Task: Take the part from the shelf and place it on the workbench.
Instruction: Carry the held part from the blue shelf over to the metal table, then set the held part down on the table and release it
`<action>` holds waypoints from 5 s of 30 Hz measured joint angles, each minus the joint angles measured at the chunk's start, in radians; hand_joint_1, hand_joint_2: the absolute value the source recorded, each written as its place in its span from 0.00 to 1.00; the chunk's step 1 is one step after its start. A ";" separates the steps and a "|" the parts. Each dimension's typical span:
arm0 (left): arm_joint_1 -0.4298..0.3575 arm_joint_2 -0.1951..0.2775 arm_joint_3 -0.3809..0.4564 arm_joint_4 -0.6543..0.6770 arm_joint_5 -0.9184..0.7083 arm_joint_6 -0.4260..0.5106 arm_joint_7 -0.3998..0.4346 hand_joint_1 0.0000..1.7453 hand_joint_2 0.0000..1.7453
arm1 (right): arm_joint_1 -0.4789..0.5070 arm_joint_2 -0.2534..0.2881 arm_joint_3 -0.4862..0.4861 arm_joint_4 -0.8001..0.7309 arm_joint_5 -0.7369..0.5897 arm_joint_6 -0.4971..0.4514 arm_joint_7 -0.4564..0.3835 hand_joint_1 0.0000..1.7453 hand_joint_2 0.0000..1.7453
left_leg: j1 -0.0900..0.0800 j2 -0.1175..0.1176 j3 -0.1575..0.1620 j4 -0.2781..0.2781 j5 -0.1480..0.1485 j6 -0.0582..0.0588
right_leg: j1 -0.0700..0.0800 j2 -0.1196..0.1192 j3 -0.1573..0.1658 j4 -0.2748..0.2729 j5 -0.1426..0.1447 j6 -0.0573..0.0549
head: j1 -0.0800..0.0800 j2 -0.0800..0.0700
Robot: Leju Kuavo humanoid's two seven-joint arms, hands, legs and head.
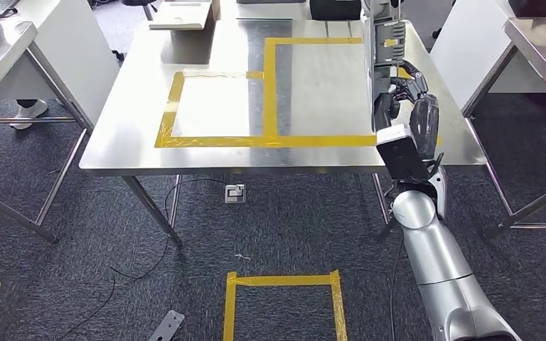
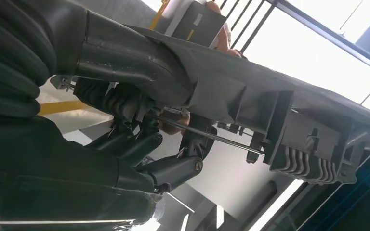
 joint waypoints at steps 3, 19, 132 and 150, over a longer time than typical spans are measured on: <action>0.001 0.002 0.000 0.002 0.001 0.000 -0.002 0.00 1.00 | -0.001 0.000 0.001 0.002 -0.002 0.000 0.000 1.00 1.00 | -0.006 -0.002 -0.005 0.016 -0.016 -0.014 | 0.003 0.001 0.029 -0.060 0.016 -0.025 | 0.000 0.000; 0.000 0.010 0.000 0.007 0.003 0.002 -0.006 0.00 1.00 | -0.008 0.008 0.002 0.003 -0.010 -0.004 0.000 1.00 1.00 | -0.010 0.011 -0.059 0.017 0.033 0.012 | 0.007 0.018 0.083 -0.073 -0.027 -0.042 | -0.003 0.000; -0.044 -0.015 0.020 0.028 -0.124 -0.048 0.028 0.00 0.00 | -0.412 0.043 0.256 0.647 0.455 0.295 0.363 0.00 1.00 | 0.011 0.008 -0.144 0.255 -0.105 -0.049 | 0.003 0.007 0.045 -0.069 0.018 -0.063 | -0.005 0.000; -0.047 -0.021 0.028 0.028 -0.146 -0.048 0.040 0.00 0.00 | -0.395 0.028 0.224 0.638 0.414 0.283 0.344 0.00 1.00 | 0.001 0.011 -0.004 -0.026 0.041 0.011 | 0.009 0.008 -0.081 0.188 -0.079 -0.028 | 0.000 0.000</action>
